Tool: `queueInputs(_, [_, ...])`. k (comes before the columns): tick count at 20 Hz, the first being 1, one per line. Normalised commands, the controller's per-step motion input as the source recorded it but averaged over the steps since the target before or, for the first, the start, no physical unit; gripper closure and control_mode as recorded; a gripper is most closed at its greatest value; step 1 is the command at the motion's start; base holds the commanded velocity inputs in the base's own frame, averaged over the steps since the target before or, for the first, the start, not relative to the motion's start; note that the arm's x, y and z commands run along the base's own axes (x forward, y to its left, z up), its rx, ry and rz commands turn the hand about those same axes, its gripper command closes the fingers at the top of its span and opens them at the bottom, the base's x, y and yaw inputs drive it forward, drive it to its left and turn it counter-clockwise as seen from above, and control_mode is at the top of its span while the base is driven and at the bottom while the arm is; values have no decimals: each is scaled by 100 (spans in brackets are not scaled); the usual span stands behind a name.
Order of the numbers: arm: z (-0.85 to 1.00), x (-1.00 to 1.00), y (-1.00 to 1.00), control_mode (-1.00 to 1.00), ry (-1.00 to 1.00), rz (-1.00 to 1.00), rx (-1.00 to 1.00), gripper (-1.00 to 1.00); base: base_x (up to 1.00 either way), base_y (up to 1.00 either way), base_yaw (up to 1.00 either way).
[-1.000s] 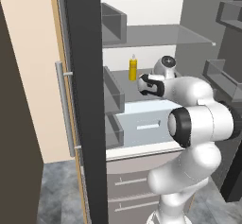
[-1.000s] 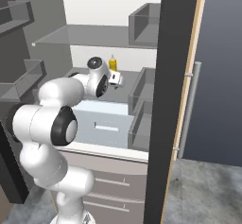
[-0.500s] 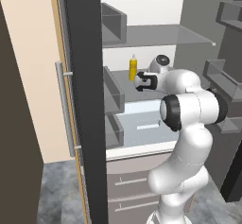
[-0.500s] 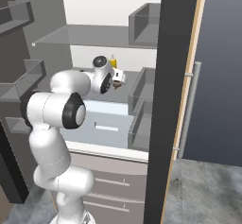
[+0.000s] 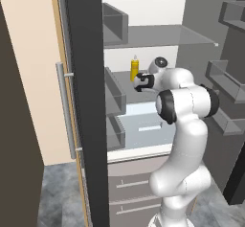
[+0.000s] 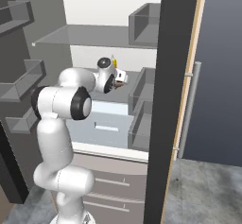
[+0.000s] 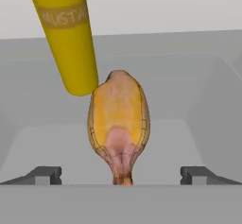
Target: Take the chicken drumstick from the fridge and place it on the digital scale on the counter by the fridge. Wait a few seconds for a reading, then move it to the plate on the dining counter.
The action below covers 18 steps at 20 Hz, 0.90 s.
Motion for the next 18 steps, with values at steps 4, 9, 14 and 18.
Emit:
queueInputs(4, [-24, 35, -1, -100, 0, 0, 0, -100, 0, 0, 0])
queueInputs(9, [-22, 41, 0, -100, 0, 0, 0, -100, 0, 0, 0])
queueInputs(14, [-19, 44, 0, -100, 0, 0, 0, -100, 0, 0, 0])
queueInputs(18, [-17, 39, 0, -100, 0, 0, 0, -100, 0, 0, 0])
